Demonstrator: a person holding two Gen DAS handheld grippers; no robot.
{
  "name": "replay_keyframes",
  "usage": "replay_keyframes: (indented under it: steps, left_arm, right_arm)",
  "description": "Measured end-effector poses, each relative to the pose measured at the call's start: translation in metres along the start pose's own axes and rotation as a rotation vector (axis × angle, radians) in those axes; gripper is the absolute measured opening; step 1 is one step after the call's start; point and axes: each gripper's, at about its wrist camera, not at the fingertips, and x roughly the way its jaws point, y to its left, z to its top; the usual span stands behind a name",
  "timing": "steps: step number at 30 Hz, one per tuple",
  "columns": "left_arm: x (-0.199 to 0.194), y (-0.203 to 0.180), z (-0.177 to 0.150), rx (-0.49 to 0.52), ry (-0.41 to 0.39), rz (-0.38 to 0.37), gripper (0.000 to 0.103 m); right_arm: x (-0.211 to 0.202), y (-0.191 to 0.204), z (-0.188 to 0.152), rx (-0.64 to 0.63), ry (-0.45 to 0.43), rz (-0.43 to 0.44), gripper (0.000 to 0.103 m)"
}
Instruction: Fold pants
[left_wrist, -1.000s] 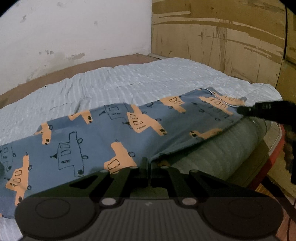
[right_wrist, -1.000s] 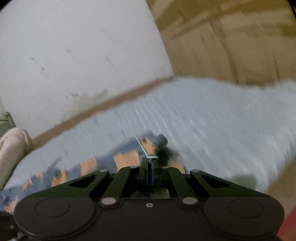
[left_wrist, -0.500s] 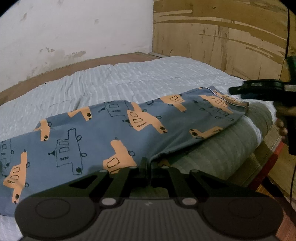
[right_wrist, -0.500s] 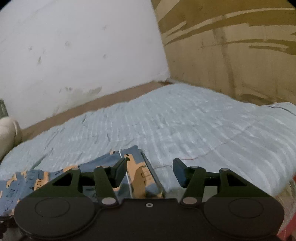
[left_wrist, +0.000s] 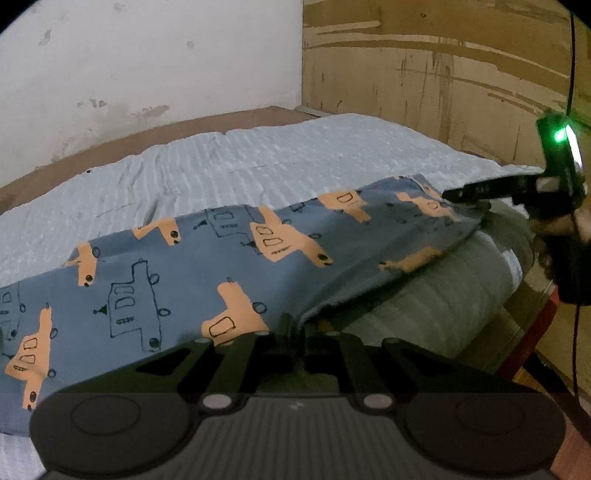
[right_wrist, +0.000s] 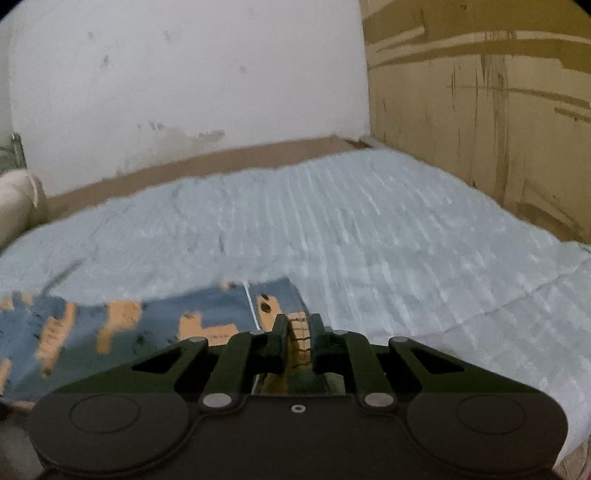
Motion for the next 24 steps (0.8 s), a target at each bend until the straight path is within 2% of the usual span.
replay_keyframes:
  steps: [1, 2, 3, 5, 7, 9, 10, 12, 13, 19, 22, 24]
  left_arm:
    - [-0.001, 0.000, 0.000, 0.002, -0.001, -0.002, 0.013]
    - [-0.002, 0.000, 0.000, 0.003, -0.004, -0.006, 0.028]
    - [-0.004, 0.001, 0.000, 0.001, -0.007, -0.011, 0.051]
    - [-0.010, 0.003, 0.001, -0.017, -0.020, -0.007, 0.069]
    - [-0.015, 0.006, 0.002, -0.032, -0.040, -0.002, 0.073]
    - [-0.022, 0.011, 0.004, -0.054, -0.058, 0.022, 0.087]
    - [-0.025, 0.013, 0.005, -0.063, -0.069, 0.042, 0.088]
    - [-0.032, 0.020, 0.007, -0.084, -0.081, 0.075, 0.091]
    - [-0.037, 0.025, 0.008, -0.100, -0.085, 0.096, 0.092]
    - [-0.073, 0.060, 0.014, -0.185, -0.135, 0.231, 0.098]
    - [-0.097, 0.082, 0.012, -0.202, -0.161, 0.289, 0.101]
    - [-0.114, 0.100, 0.008, -0.217, -0.173, 0.346, 0.102]
  right_arm:
    - [0.003, -0.001, -0.003, -0.002, 0.002, -0.004, 0.011]
    - [0.004, -0.002, -0.005, 0.002, 0.000, -0.005, 0.011]
    - [0.005, -0.002, -0.006, 0.010, -0.001, -0.007, 0.012]
    - [0.002, 0.000, -0.006, 0.007, -0.013, -0.026, 0.017]
    - [-0.005, 0.003, -0.006, -0.006, -0.028, -0.058, 0.033]
    - [-0.016, 0.009, -0.006, -0.018, -0.052, -0.071, 0.044]
    - [-0.022, 0.014, -0.006, -0.027, -0.067, -0.071, 0.055]
    - [-0.034, 0.027, -0.007, -0.050, -0.097, -0.053, 0.072]
    - [-0.039, 0.037, -0.009, -0.064, -0.108, -0.030, 0.077]
    - [-0.053, 0.110, -0.034, -0.173, -0.102, 0.157, 0.096]
    - [-0.043, 0.144, -0.047, -0.239, -0.046, 0.186, 0.098]
    - [-0.037, 0.159, -0.055, -0.271, -0.023, 0.163, 0.101]
